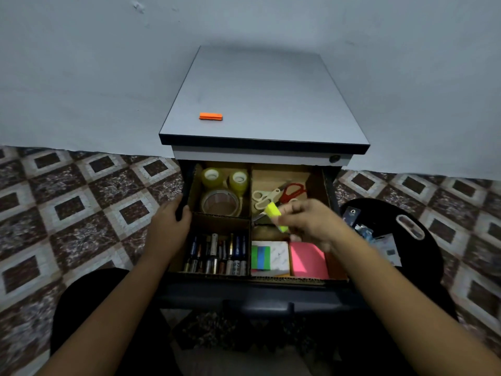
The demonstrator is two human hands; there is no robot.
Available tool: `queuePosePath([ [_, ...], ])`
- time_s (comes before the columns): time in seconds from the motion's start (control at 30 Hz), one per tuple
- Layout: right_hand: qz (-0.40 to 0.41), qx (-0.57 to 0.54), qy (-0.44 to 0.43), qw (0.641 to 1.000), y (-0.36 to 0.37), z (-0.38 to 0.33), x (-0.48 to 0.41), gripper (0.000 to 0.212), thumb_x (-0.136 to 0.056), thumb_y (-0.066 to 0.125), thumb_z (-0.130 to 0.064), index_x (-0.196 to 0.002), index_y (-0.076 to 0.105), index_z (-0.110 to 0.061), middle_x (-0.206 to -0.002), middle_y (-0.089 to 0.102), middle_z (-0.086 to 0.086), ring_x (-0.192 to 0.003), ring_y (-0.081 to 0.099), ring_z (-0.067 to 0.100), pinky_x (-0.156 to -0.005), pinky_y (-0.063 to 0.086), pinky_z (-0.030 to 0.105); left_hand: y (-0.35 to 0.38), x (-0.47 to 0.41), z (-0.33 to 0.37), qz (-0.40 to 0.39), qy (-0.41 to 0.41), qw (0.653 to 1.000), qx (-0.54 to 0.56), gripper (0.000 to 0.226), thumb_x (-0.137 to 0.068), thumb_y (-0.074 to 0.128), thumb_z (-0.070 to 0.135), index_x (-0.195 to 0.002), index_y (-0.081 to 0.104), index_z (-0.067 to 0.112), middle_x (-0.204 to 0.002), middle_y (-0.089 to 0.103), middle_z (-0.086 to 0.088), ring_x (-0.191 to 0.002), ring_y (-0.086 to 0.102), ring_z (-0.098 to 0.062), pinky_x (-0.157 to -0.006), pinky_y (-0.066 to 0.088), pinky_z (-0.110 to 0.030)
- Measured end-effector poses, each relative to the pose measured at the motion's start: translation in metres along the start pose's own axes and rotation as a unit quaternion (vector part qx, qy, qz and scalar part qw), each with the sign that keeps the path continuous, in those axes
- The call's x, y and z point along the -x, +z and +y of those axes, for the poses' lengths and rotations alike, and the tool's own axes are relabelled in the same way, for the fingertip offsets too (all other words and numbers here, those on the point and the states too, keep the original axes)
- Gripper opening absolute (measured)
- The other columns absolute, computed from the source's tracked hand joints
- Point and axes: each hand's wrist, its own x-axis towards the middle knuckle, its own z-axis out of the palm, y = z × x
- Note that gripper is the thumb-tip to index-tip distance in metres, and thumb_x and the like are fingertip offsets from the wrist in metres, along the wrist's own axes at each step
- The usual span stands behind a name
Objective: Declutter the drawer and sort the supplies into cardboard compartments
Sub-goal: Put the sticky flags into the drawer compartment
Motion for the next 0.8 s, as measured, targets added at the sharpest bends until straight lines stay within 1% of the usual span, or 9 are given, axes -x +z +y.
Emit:
queuePosePath([
  [0.1,0.027,0.008,0.043,0.999,-0.001,0.031,0.006,0.01,-0.082,0.065,0.001,-0.081,0.059,-0.008,-0.073,0.061,0.008,-0.052,0.05,0.012,-0.04,0.037,0.016,0.0,-0.001,-0.001,0.0,-0.002,1.0,-0.005,0.044,-0.097,0.045,0.024,-0.138,0.044,0.008,-0.135,0.05,-0.016,-0.124,0.047,-0.029,-0.098,0.039,-0.036],
  [0.2,0.063,0.054,0.05,0.995,0.005,0.056,0.005,0.013,-0.079,0.07,-0.002,-0.076,0.059,-0.009,-0.063,0.058,0.005,-0.042,0.041,0.01,-0.041,0.035,0.021,0.001,-0.001,-0.001,0.0,-0.003,1.0,-0.006,0.044,-0.097,0.046,0.024,-0.138,0.045,0.008,-0.135,0.05,-0.016,-0.124,0.047,-0.029,-0.099,0.039,-0.036],
  [0.27,0.11,0.11,0.021,0.988,0.01,0.068,-0.001,0.023,-0.076,0.075,-0.006,-0.064,0.058,-0.015,-0.06,0.058,0.002,-0.046,0.046,0.008,-0.05,0.041,0.022,0.0,0.0,-0.001,0.001,0.0,1.0,-0.004,0.043,-0.097,0.046,0.023,-0.137,0.046,0.007,-0.134,0.051,-0.016,-0.124,0.047,-0.029,-0.099,0.038,-0.036],
  [0.37,0.148,0.179,-0.001,0.973,0.016,0.075,-0.009,0.03,-0.074,0.078,-0.016,-0.056,0.055,-0.021,-0.069,0.063,0.003,-0.066,0.057,0.015,-0.069,0.048,0.03,-0.001,0.0,-0.001,0.0,0.004,1.0,-0.006,0.043,-0.097,0.045,0.022,-0.137,0.046,0.006,-0.132,0.053,-0.016,-0.123,0.047,-0.029,-0.099,0.039,-0.036],
  [0.47,0.159,0.235,0.007,0.959,0.019,0.074,-0.012,0.018,-0.079,0.074,-0.02,-0.066,0.062,-0.018,-0.081,0.067,0.004,-0.076,0.06,0.017,-0.068,0.044,0.025,-0.001,-0.001,-0.001,-0.004,0.003,1.0,-0.008,0.043,-0.097,0.045,0.023,-0.137,0.046,0.007,-0.133,0.053,-0.015,-0.123,0.048,-0.028,-0.099,0.039,-0.036],
  [0.5,0.167,0.248,0.006,0.954,0.021,0.074,-0.013,0.009,-0.079,0.073,-0.019,-0.073,0.067,-0.014,-0.088,0.069,0.006,-0.08,0.062,0.018,-0.07,0.045,0.026,-0.001,-0.001,-0.001,-0.005,0.002,1.0,-0.009,0.043,-0.097,0.045,0.023,-0.138,0.045,0.007,-0.133,0.052,-0.015,-0.123,0.048,-0.028,-0.099,0.039,-0.036],
  [0.57,0.187,0.272,-0.003,0.944,0.024,0.077,-0.014,0.008,-0.077,0.07,-0.015,-0.079,0.071,-0.007,-0.097,0.071,0.008,-0.083,0.064,0.023,-0.071,0.048,0.029,-0.001,0.0,-0.001,-0.005,0.001,1.0,-0.008,0.044,-0.097,0.045,0.023,-0.138,0.045,0.007,-0.134,0.052,-0.015,-0.124,0.047,-0.028,-0.1,0.038,-0.037],
  [0.67,0.199,0.297,-0.013,0.934,0.026,0.081,-0.016,0.007,-0.074,0.067,-0.013,-0.072,0.069,-0.006,-0.097,0.071,0.011,-0.081,0.066,0.029,-0.068,0.051,0.033,-0.002,0.001,0.001,-0.005,0.001,1.0,-0.009,0.044,-0.098,0.045,0.022,-0.138,0.044,0.007,-0.136,0.05,-0.015,-0.126,0.045,-0.028,-0.101,0.037,-0.035],
  [0.8,0.198,0.327,-0.013,0.924,0.026,0.083,-0.017,0.014,-0.079,0.065,-0.018,-0.076,0.069,-0.005,-0.082,0.07,0.014,-0.08,0.065,0.03,-0.066,0.049,0.031,-0.002,0.001,0.002,-0.003,0.0,1.0,-0.012,0.044,-0.098,0.045,0.022,-0.138,0.044,0.006,-0.136,0.05,-0.016,-0.126,0.045,-0.028,-0.101,0.037,-0.035],
])
